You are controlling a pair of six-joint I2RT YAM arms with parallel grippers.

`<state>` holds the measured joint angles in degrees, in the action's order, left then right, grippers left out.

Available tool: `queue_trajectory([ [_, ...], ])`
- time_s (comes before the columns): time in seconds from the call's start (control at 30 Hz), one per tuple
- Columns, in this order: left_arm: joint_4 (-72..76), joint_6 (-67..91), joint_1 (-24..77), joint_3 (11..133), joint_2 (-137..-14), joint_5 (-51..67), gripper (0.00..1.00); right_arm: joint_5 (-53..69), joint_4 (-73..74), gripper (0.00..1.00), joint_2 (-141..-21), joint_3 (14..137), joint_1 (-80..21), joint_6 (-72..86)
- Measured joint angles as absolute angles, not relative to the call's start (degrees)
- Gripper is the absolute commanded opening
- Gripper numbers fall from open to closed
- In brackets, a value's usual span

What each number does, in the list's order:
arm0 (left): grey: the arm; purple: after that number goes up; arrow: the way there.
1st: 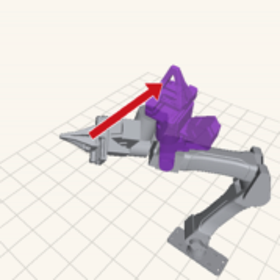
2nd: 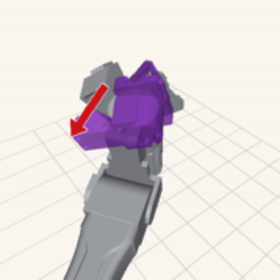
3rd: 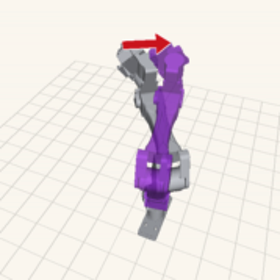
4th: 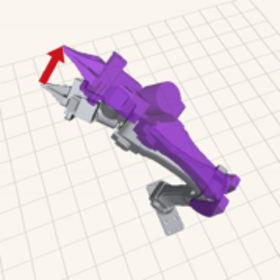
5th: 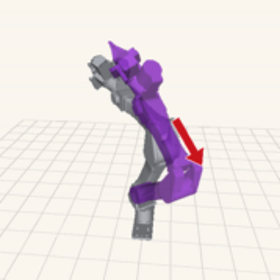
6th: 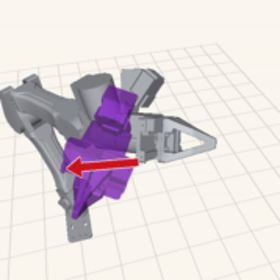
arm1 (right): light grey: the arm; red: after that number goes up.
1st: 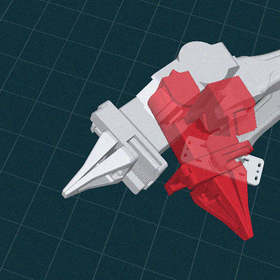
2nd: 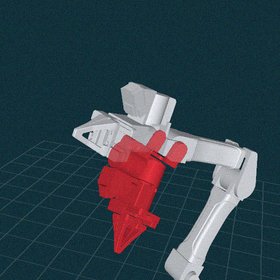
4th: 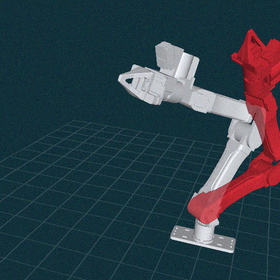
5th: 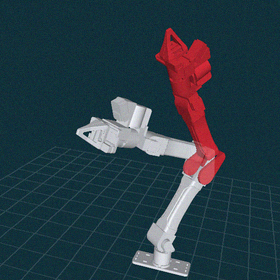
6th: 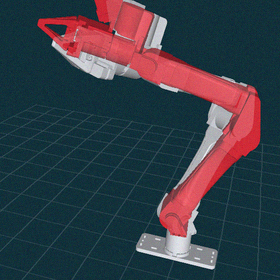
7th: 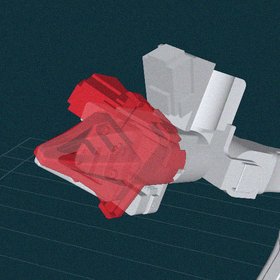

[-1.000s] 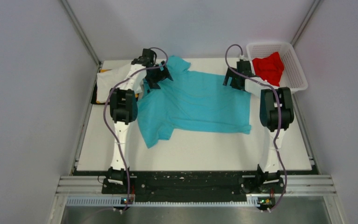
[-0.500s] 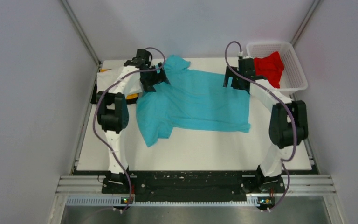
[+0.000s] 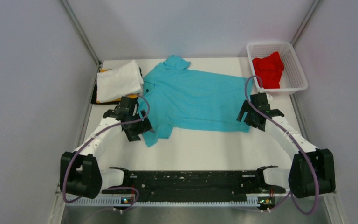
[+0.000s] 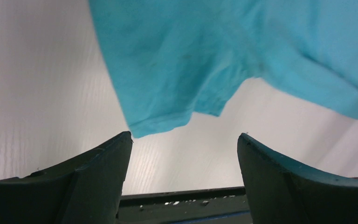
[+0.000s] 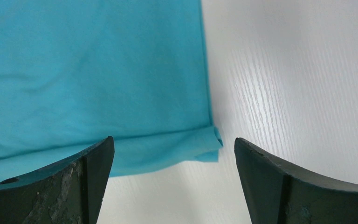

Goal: Fold and stack the t-shirts
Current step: Flatten out the tshirt

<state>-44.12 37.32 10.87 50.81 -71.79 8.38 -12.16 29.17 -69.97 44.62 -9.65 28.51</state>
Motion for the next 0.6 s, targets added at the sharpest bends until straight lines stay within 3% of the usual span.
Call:
queue_trajectory([
  [0.23, -40.21, 41.56, 10.90, 35.62, -69.01, 12.71, 0.78, -13.26, 27.70, 0.72, -73.28, 40.73, -9.19, 32.18],
  [0.4, -33.95, 43.03, 10.96, 33.61, -70.57, 13.08, 0.73, -13.32, 24.40, 0.66, -76.69, 39.53, -9.19, 32.62],
  [0.5, -30.83, 43.83, 10.96, 34.46, -73.56, 15.00, 0.55, -13.26, 22.72, 0.59, -78.35, 39.40, -9.19, 32.62],
  [0.57, -28.67, 44.53, 11.00, 34.96, -75.66, 16.25, 0.35, -13.23, 22.13, 0.50, -78.96, 39.40, -9.19, 32.60],
  [0.6, -27.35, 44.56, 11.05, 35.16, -76.86, 16.64, 0.18, -13.26, 22.11, 0.46, -79.02, 39.40, -9.19, 32.60],
])
